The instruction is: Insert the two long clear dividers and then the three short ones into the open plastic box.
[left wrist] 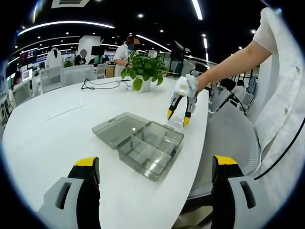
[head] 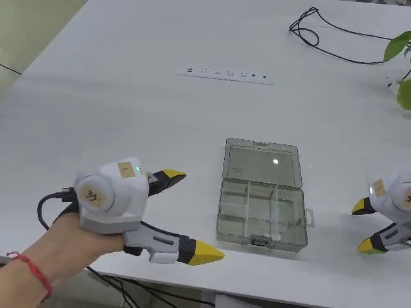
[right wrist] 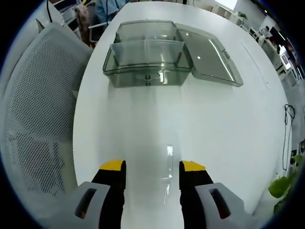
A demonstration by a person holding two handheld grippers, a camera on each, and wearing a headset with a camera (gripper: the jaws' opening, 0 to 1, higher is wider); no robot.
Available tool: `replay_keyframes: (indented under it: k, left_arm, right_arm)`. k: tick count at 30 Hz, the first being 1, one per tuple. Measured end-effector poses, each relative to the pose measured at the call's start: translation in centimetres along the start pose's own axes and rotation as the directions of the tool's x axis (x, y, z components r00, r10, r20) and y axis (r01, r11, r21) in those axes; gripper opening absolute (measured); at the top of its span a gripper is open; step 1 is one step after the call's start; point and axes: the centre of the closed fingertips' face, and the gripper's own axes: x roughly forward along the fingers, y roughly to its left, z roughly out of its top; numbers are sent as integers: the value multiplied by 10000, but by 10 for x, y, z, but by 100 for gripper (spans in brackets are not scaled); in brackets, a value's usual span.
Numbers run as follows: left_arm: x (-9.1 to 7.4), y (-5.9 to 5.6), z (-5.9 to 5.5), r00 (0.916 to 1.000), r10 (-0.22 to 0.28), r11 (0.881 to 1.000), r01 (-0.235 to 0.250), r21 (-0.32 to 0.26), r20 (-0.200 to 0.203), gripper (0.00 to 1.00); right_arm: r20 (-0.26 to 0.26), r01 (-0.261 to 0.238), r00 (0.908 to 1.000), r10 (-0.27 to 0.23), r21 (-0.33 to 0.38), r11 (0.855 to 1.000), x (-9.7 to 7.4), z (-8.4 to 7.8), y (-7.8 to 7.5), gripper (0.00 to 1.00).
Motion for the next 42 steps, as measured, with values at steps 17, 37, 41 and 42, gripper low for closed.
replay_keyframes:
  k: [17,37,41,42]
  left_arm:
    - [-1,3,0,10000,38,10000,-38,-32,23,100]
    - [-4,0,2,9999,74,10000,-73,-35,98,100]
    - [-4,-1,6,9998,62,10000,-60,-78,190,100]
    - [-4,-1,7,9998,64,9999,-62,-87,205,100]
  right_arm:
    - [-304,26,9995,-33,-252,9997,2,-3,1,37]
    - [-70,552,9984,-553,-221,9982,-7,4,-3,33]
    - [150,804,9967,-801,-248,9965,-15,12,-4,33]
    - [188,855,9962,-850,-269,9960,-17,13,-4,33]
